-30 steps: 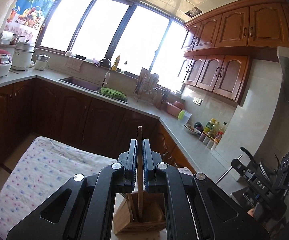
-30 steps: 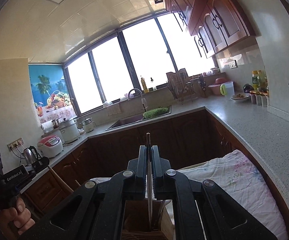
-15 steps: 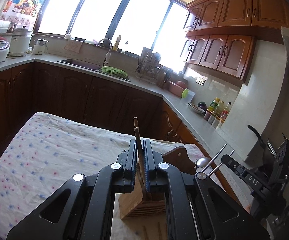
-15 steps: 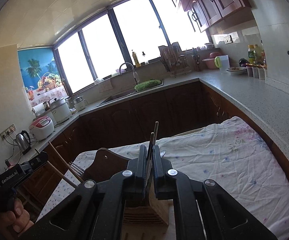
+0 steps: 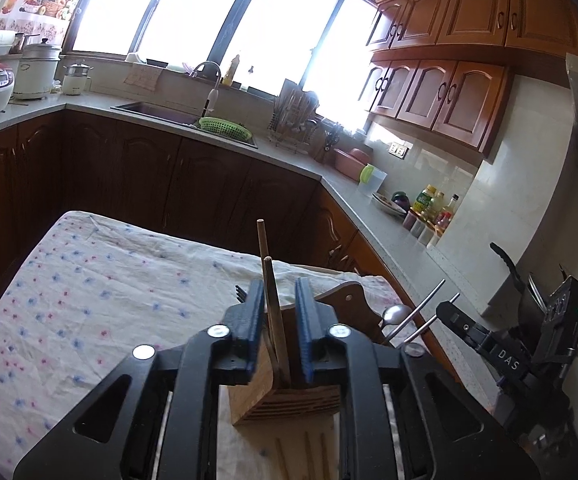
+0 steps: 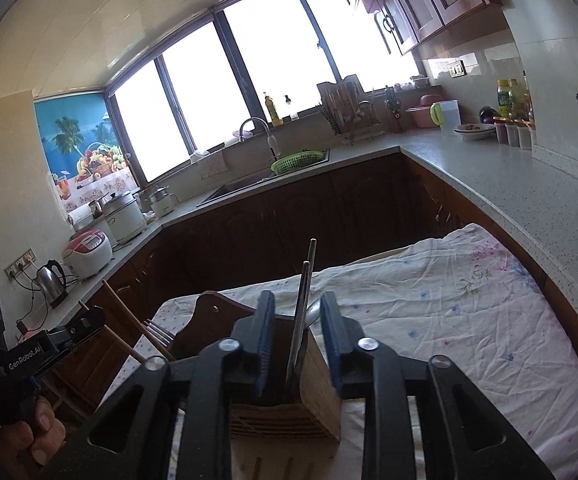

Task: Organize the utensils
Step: 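Lower both chopsticks into the holder and open both tools, then withdraw both open tools from the holder toward the loose chopsticks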

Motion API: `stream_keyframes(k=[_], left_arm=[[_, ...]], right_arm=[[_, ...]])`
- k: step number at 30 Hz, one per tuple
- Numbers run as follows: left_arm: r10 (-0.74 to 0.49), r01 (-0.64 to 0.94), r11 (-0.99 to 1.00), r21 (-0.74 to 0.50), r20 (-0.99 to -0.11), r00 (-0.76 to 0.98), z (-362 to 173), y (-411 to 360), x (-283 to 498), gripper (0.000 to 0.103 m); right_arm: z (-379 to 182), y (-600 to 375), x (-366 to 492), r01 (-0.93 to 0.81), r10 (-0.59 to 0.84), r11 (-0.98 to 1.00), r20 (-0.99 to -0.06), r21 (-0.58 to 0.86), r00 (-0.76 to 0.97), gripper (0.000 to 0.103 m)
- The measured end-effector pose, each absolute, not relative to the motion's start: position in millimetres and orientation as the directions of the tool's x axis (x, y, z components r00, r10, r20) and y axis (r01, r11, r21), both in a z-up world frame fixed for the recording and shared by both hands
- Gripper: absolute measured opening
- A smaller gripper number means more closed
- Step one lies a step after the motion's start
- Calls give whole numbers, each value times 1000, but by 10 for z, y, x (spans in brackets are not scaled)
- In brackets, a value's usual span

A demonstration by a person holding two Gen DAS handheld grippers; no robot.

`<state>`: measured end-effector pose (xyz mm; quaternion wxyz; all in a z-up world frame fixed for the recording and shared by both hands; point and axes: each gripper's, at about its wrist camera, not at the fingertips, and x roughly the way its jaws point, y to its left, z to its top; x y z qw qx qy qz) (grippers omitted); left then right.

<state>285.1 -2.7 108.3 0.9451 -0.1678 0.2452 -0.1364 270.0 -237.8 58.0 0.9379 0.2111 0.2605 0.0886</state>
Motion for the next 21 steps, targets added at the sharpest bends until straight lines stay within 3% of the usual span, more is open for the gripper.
stream_keyframes(k=[1,2,3,4,6,9,14,21], left_arm=[[-334,170,908,-383,-416,846,1108,-10,2805,56],[-326,167,909,-381,-403,855,1136,8,2733,70],[-313,162,913,-374,-388,867,1169,25,2648,75],[-298,156,919,-361,-382,875,1199,36,2568,78],[-271,138,929,-345,-375,886,1228,76,2418,91],[-231,101,935,-339,-368,900,1218,175,2185,95],[-203,46,929,-367,-400,894,1011,335,1821,97],[-188,6,935,-354,-482,856,632,383,1489,97]], right_arm=[[603,-2415,2663,-51,278,887,-442,458,853,73],[633,-2460,2615,-41,272,880,-431,472,860,82],[665,-2507,2561,-28,260,875,-420,483,870,93],[700,-2555,2501,-15,245,872,-410,490,879,96],[766,-2650,2387,-2,231,861,-388,509,892,96],[823,-2753,2193,5,226,843,-362,538,904,98],[752,-2770,1799,18,207,851,-366,525,907,101],[423,-2638,1420,47,217,866,-458,498,862,101]])
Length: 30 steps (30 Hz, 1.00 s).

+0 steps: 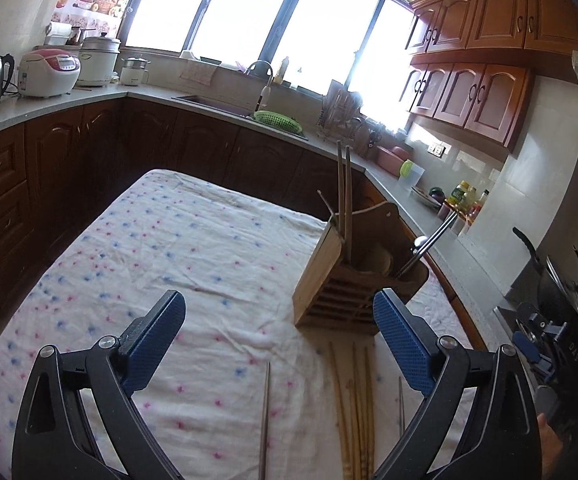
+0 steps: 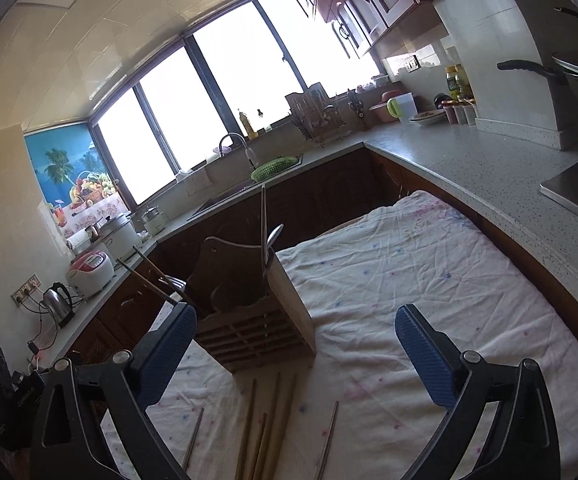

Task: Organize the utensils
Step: 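Withdraw both open tools from the holder toward the loose chopsticks, then grasp a metal chopstick with the right tool while the left tool grasps the other metal chopstick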

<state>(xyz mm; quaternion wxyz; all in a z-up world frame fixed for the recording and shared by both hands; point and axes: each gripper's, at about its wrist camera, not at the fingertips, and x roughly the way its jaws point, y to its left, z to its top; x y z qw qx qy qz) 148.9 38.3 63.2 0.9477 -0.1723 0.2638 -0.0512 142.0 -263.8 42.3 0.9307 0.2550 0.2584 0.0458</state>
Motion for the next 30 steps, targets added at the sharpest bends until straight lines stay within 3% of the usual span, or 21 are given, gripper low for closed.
stream_keyframes(k=[9,24,30], left_arm=[[-182,-32,940,-340,-578,795,173,408,1259,97],[-155,-86,942,-324,-649,745,-170,488,1201,97],[-172,-37,959,-282,-681,712,-233,344,1342,94]], right_arm=[[-64,-2464,1175,93,231,878,-585,470,777,101],[-364,-2223,1094,90,233,904,-658,419,716,101],[-413,-2151,1202,88,198,931,-690,355,696,97]])
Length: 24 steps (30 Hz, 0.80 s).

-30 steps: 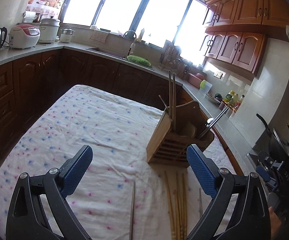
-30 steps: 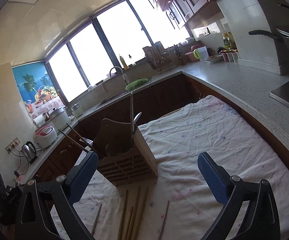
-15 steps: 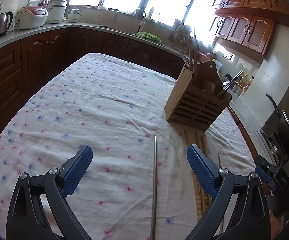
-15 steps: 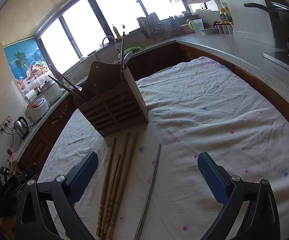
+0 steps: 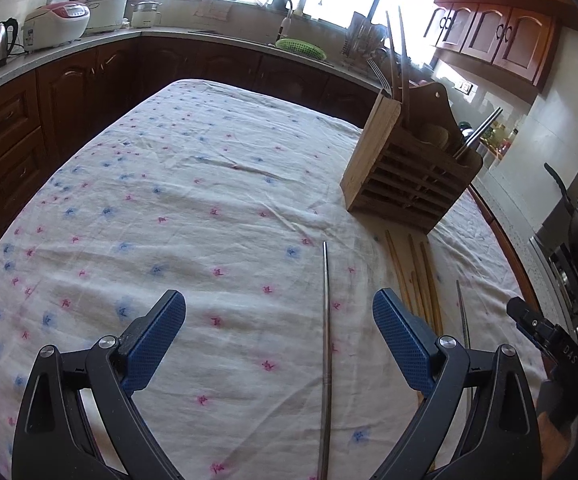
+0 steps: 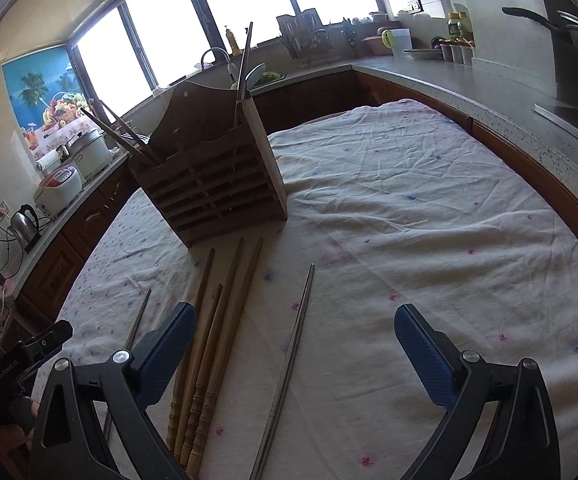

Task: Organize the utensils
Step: 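Grasp a metal chopstick with the right tool while the left tool grasps the other metal chopstick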

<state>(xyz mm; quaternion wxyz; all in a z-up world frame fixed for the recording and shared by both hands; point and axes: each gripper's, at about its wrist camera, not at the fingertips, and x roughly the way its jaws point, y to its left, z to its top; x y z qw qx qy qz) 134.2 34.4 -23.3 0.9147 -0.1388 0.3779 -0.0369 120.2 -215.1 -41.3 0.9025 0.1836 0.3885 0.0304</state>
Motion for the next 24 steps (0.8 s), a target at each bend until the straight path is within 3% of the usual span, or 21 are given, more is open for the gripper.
stream_keyframes(k=[4,5,7,9,13,15,19,24], left_arm=[[-203,23,967,-256,-706,679,-286,196,1491,77],[-213,38,967,-252,-717,664,-307,156,1536,69],[-223,65,969,-237,-740,635,-355,75,1632,63],[-226,85,972,-221,-760,609,-394,7,1717,53],[-219,103,975,-195,-794,566,-475,-69,1883,50],[-220,106,975,-194,-805,551,-508,-86,1950,44],[-203,120,979,-163,-812,548,-525,-136,2061,42],[-159,130,986,-103,-814,559,-554,-242,2137,23]], right_arm=[[-481,-2096,1302,91,174,946,-724,311,667,72],[-508,-2083,1328,87,177,948,-733,307,657,70],[-555,-2047,1381,74,185,951,-748,299,637,62],[-596,-2014,1428,64,192,953,-758,295,624,57],[-696,-1958,1551,54,193,959,-782,278,593,51],[-757,-1947,1615,60,188,961,-795,270,576,42],[-808,-1942,1733,66,172,966,-812,251,558,28],[-821,-1828,1873,28,116,988,-839,155,532,27]])
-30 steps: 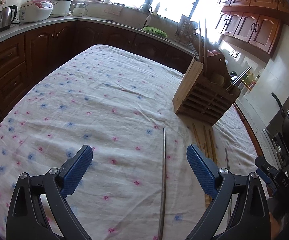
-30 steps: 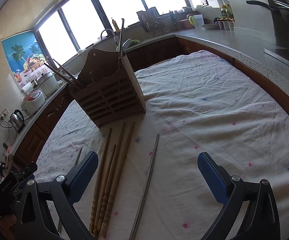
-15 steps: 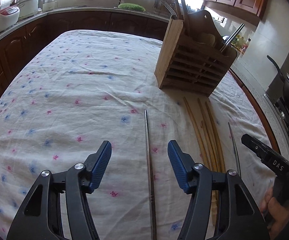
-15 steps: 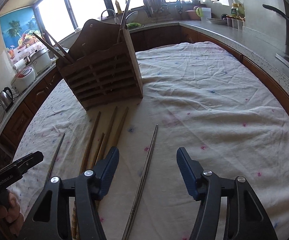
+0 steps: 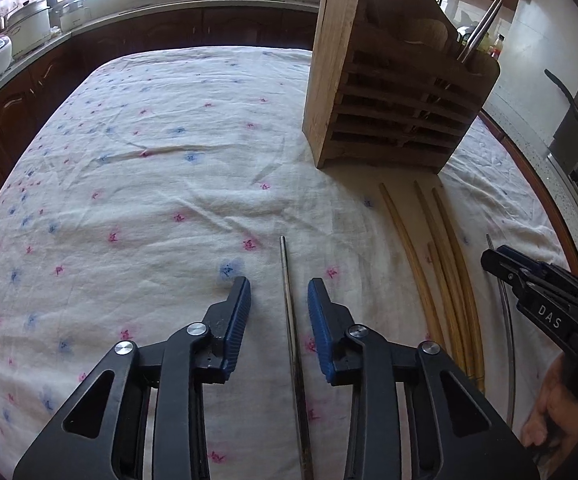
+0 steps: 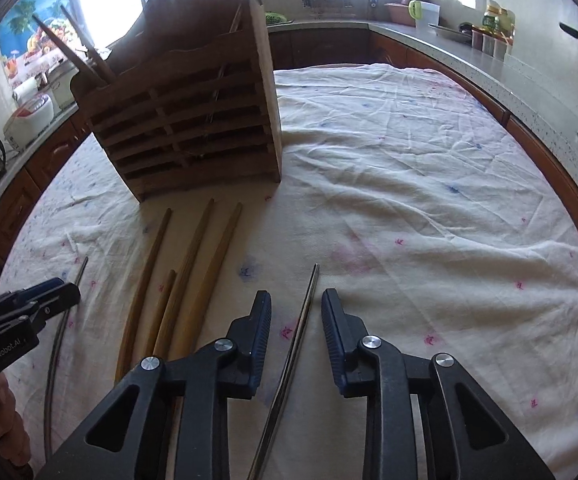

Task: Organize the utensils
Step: 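Grasp a metal chopstick with the right tool while the left tool grasps the other metal chopstick, then lift both metal chopsticks upright and carry them over the wooden holder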

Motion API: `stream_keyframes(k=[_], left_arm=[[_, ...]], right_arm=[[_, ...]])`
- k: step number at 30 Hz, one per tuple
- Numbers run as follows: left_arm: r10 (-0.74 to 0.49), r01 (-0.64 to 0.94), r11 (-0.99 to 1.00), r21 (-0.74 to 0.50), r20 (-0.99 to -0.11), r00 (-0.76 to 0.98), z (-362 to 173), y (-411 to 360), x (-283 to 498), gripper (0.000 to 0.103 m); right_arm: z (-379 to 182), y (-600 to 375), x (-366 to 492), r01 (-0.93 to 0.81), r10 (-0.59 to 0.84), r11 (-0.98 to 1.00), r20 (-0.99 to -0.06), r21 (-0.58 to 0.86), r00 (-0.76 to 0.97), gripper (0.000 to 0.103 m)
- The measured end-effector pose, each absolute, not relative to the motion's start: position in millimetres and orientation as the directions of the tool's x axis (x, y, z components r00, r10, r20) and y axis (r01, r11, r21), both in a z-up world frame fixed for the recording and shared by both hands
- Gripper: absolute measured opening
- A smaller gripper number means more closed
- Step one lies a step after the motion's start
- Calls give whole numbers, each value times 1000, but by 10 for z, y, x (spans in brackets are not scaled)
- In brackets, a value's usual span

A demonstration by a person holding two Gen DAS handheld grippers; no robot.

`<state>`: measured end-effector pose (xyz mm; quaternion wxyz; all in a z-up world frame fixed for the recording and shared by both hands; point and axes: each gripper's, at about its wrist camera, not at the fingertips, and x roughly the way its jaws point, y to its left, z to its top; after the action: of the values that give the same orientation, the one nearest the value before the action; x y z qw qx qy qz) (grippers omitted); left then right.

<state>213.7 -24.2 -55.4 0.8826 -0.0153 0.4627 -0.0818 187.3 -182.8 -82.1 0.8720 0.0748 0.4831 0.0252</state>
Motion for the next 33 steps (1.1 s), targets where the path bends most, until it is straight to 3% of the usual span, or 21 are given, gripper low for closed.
stream_keyframes(k=[3,7,10,21,33], left_arm=[[-134,128,989,-72,-801,583,-572,-274,2121,6],[-128,133,989,-60,-793,596,-576,-282,2120,5],[-155,134,986,-94,-797,584,-570,-234,2132,4],[-347,131,931,-341,-713,609,-135,112,1774,4],[-434,211,883,-421,-554,710,635,266,1233,4]], right_arm=[[-824,-1742,1877,-4,92,994,-841,106,533,21],[-823,-1737,1876,-21,112,993,-838,119,534,8],[-815,-1777,1873,-7,135,988,-836,154,531,6],[-356,-1932,1571,-29,281,942,-738,335,614,4],[463,-2019,1182,-111,328,919,-578,378,748,4]])
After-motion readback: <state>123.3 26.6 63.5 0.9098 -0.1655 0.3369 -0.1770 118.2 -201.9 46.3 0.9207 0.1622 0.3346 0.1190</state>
